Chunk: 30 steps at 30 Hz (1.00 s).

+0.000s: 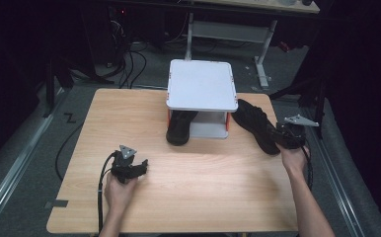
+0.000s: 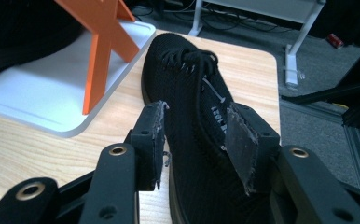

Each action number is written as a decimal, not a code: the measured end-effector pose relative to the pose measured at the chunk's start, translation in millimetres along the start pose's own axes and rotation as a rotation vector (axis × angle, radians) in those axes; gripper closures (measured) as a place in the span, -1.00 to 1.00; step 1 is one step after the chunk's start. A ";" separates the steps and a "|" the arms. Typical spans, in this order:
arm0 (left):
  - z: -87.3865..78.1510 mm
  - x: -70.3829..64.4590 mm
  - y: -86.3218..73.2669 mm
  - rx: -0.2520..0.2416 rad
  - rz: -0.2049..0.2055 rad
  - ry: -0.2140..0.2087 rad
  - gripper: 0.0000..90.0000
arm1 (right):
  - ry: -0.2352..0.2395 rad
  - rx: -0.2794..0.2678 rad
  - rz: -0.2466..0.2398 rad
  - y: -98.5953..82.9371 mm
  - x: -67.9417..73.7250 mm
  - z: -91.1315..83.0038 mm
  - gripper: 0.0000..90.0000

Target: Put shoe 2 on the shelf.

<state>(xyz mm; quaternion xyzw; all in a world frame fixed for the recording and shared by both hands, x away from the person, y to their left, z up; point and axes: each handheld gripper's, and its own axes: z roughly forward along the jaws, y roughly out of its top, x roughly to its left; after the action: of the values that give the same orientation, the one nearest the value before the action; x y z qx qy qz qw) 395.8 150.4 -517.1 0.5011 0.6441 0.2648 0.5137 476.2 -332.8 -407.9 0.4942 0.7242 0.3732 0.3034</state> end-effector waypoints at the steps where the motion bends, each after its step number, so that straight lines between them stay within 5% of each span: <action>1: 0.1 -0.1 0.0 0.000 0.000 0.000 -0.29 | -0.004 0.014 0.000 1.7 -1.4 0.1 0.26; 13: 0.0 0.1 0.1 0.001 -0.001 -0.001 -0.29 | 0.022 0.140 -0.003 8.0 -10.3 27.5 0.19; 23: 0.1 -0.2 -0.2 0.001 0.003 0.000 -0.29 | 0.005 0.195 -0.123 3.9 4.5 47.5 0.40; 30: 0.1 -0.2 -0.2 0.001 0.003 0.000 -0.29 | 0.039 0.209 -0.087 2.8 -0.7 53.5 0.55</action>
<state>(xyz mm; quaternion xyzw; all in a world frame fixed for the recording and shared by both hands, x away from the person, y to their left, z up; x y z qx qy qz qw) 395.8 150.2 -517.2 0.5024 0.6435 0.2653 0.5129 521.1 -319.9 -434.3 0.4839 0.7856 0.2918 0.2519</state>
